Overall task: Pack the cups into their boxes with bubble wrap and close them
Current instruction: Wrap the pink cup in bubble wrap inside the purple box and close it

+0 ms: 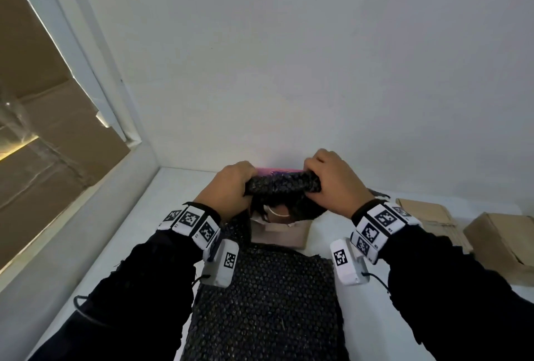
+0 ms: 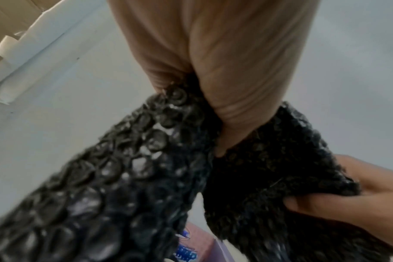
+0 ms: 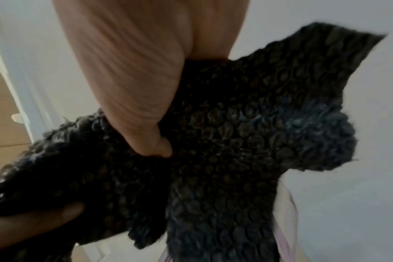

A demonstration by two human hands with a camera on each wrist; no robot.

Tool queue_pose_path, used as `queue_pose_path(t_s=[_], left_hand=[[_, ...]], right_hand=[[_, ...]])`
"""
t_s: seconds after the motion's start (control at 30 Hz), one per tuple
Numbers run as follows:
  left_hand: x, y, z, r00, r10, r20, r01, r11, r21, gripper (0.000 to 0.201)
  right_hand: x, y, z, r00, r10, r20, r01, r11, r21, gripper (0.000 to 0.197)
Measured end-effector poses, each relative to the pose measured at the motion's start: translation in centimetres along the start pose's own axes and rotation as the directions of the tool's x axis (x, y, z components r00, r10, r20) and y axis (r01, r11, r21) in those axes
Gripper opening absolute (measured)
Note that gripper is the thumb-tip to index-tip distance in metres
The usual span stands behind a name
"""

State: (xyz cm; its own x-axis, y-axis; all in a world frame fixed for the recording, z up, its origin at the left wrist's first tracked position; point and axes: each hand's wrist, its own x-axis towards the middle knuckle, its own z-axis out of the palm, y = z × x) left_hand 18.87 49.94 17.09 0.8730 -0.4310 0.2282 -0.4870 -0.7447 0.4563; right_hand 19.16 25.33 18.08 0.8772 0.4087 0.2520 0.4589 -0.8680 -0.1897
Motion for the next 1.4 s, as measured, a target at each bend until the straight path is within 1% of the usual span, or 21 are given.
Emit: queue_pose_path(t_s=[0.07, 0.1, 0.2, 0.27, 0.33, 0.43, 0.57, 0.63, 0.7, 0.77, 0.83, 0.9, 1.07, 1.13, 1.2, 1.23, 1.27, 1.3, 1.33, 1.37, 1.4], left_hand=[[0.7, 0.0, -0.2, 0.998, -0.064, -0.015, 0.064, 0.998, 0.005, 0.032], [1.1, 0.1, -0.2, 0.997, -0.077, -0.024, 0.077, 0.997, 0.013, 0.037], [2.1, 0.1, 0.4, 0.993, -0.032, -0.116, 0.039, 0.997, 0.060, 0.046], [2.6, -0.3, 1.4, 0.990, -0.013, -0.140, 0.028, 0.994, 0.108, 0.045], [2.7, -0.8, 2.7, 0.988, 0.019, -0.151, 0.013, 0.979, 0.206, 0.039], [2.1, -1.3, 5.3, 0.995, 0.045, -0.090, -0.014, 0.945, 0.327, 0.058], [1.3, -1.9, 8.7, 0.996, 0.092, 0.003, -0.087, 0.936, 0.341, 0.041], [1.3, -2.1, 10.0, 0.993, 0.088, 0.083, -0.115, 0.897, 0.426, 0.041], [1.5, -2.0, 10.7, 0.981, 0.072, 0.183, -0.148, 0.880, 0.451, 0.037], [1.8, -2.0, 11.0, 0.967, 0.011, 0.255, -0.124, 0.893, 0.432, 0.031], [2.1, -2.1, 11.2, 0.965, -0.035, 0.259, -0.076, 0.911, 0.406, 0.033], [2.3, -2.2, 11.4, 0.963, -0.058, 0.261, -0.063, 0.900, 0.431, 0.030], [3.4, -2.2, 12.0, 0.951, -0.167, 0.262, -0.003, 0.838, 0.546, 0.029], [3.6, -2.2, 12.4, 0.956, -0.184, 0.230, 0.025, 0.827, 0.561, 0.026], [3.7, -2.3, 12.6, 0.965, -0.185, 0.186, 0.062, 0.850, 0.524, 0.037], [3.8, -2.4, 12.6, 0.968, -0.183, 0.174, 0.073, 0.863, 0.500, 0.046], [4.0, -2.6, 12.7, 0.967, -0.181, 0.177, 0.076, 0.873, 0.482, 0.054], [4.1, -2.6, 12.6, 0.964, -0.180, 0.195, 0.069, 0.881, 0.469, 0.057], [4.3, -2.6, 12.6, 0.958, -0.179, 0.223, 0.059, 0.888, 0.457, 0.058], [4.5, -2.6, 12.6, 0.950, -0.174, 0.258, 0.040, 0.891, 0.453, 0.055], [4.7, -2.5, 12.6, 0.942, -0.166, 0.292, 0.013, 0.887, 0.461, 0.050]], right_hand=[[1.3, 0.6, -0.4, 1.000, -0.002, 0.017, 0.001, 0.999, 0.038, 0.025], [2.0, 0.9, -0.5, 0.999, -0.017, 0.033, 0.017, 1.000, 0.013, 0.029], [3.7, 1.5, -0.6, 0.996, -0.081, 0.027, 0.083, 0.988, -0.127, 0.043], [4.6, 2.1, -0.6, 0.992, -0.123, -0.011, 0.118, 0.970, -0.210, 0.039], [5.2, 2.7, -0.2, 0.985, -0.170, 0.010, 0.166, 0.950, -0.265, 0.037], [5.4, 3.7, 1.3, 0.961, -0.229, 0.156, 0.265, 0.923, -0.279, 0.052], [4.8, 4.4, 3.8, 0.899, -0.257, 0.355, 0.379, 0.864, -0.331, 0.050], [4.5, 4.2, 4.8, 0.863, -0.249, 0.440, 0.410, 0.853, -0.322, 0.044], [4.5, 3.5, 5.4, 0.821, -0.219, 0.528, 0.404, 0.876, -0.265, 0.034], [4.8, 2.9, 5.7, 0.795, -0.174, 0.581, 0.368, 0.900, -0.235, 0.039], [5.2, 2.6, 6.0, 0.786, -0.122, 0.606, 0.365, 0.882, -0.296, 0.027], [5.6, 2.2, 6.3, 0.768, -0.099, 0.632, 0.376, 0.869, -0.321, 0.020], [5.3, 0.6, 7.9, 0.732, -0.022, 0.681, 0.315, 0.897, -0.310, 0.022], [5.2, 0.5, 8.0, 0.697, 0.006, 0.717, 0.323, 0.890, -0.321, 0.012], [5.4, 0.9, 7.4, 0.669, 0.039, 0.742, 0.276, 0.914, -0.297, 0.012], [5.5, 1.4, 7.1, 0.683, 0.029, 0.730, 0.241, 0.934, -0.263, 0.011], [5.6, 1.9, 6.8, 0.726, -0.010, 0.687, 0.230, 0.946, -0.230, 0.005], [5.6, 2.6, 6.8, 0.790, -0.042, 0.611, 0.237, 0.941, -0.242, 0.019], [5.5, 3.6, 7.2, 0.836, -0.053, 0.546, 0.258, 0.917, -0.304, 0.041], [5.4, 4.3, 7.5, 0.858, -0.037, 0.513, 0.254, 0.898, -0.360, 0.062], [5.3, 4.8, 7.7, 0.862, 0.000, 0.507, 0.231, 0.891, -0.391, 0.076]])
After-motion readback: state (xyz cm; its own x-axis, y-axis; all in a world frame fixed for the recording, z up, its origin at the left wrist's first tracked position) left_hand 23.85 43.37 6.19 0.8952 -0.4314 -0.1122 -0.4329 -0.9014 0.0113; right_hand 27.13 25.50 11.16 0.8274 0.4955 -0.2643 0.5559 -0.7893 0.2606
